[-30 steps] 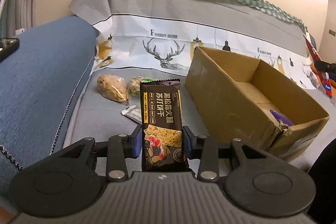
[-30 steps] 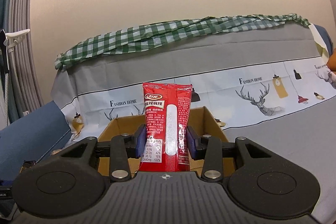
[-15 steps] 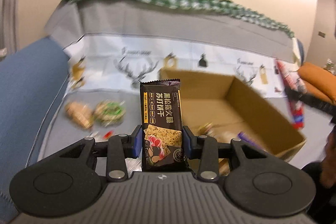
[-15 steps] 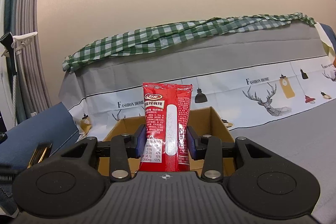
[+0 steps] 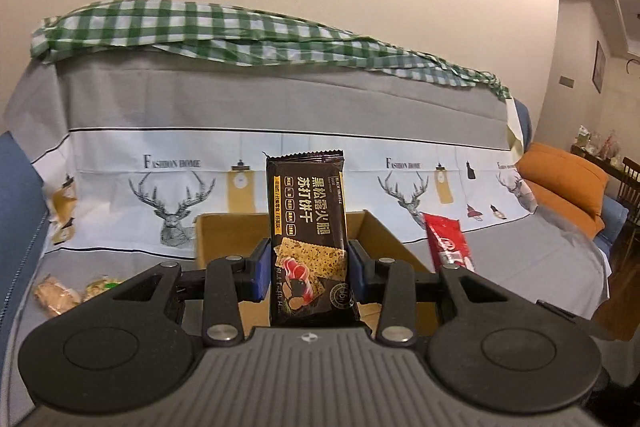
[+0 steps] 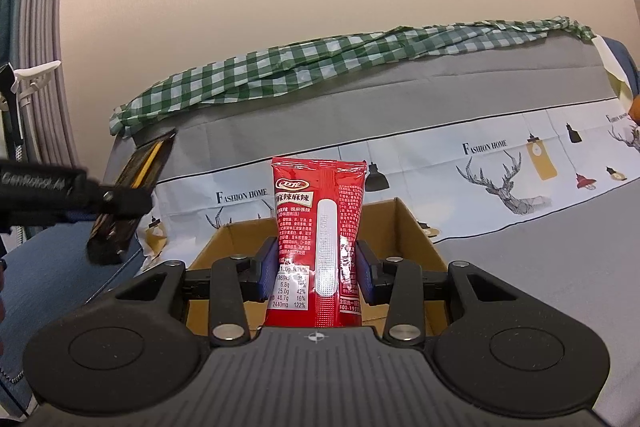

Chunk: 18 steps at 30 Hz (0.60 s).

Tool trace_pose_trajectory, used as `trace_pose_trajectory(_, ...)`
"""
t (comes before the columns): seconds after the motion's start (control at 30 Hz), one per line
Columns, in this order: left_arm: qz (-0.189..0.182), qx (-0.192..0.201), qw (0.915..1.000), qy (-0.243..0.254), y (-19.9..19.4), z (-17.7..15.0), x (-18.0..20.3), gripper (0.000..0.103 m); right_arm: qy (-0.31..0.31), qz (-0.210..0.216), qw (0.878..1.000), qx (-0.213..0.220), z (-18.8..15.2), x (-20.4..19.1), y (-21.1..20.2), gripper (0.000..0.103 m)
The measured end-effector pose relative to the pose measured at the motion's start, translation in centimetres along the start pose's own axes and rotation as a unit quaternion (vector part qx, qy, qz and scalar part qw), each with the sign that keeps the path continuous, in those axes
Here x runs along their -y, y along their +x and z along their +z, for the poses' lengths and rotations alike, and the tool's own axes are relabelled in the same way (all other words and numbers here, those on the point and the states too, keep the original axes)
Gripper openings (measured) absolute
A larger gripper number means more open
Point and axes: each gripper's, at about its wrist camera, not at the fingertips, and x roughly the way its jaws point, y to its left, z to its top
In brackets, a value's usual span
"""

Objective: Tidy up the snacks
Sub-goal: 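Carry the chocolate bar with left tool while right tool carries red packet over box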

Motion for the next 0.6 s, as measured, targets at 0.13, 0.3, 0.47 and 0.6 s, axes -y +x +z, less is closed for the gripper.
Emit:
trace_pose_trajectory(0.13,-0.005,-0.007,1.0,0.003,0.9,-0.2,0.9,0.043,0.009,-0.004,1.0,-0.001,-0.1,0.2,0.1,0.042)
trace_pose_trajectory(0.3,-0.004,-0.013,0.9999,-0.006,1.5,-0.3,1.0,0.043,0.017,-0.007,1.0,-0.001,-0.1,0.3,0.1,0.042)
trace_pose_trajectory(0.47,-0.004,-0.016,0.9999,-0.005,1.9,-0.1,1.1,0.043,0.017,-0.006,1.0,-0.002,-0.1,0.3,0.2,0.042)
trace_pose_trajectory(0.6,-0.004,-0.018,0.9998,-0.002,2.2,0.0,1.2,0.043,0.02,-0.008,1.0,-0.002,-0.1,0.3,0.2,0.042)
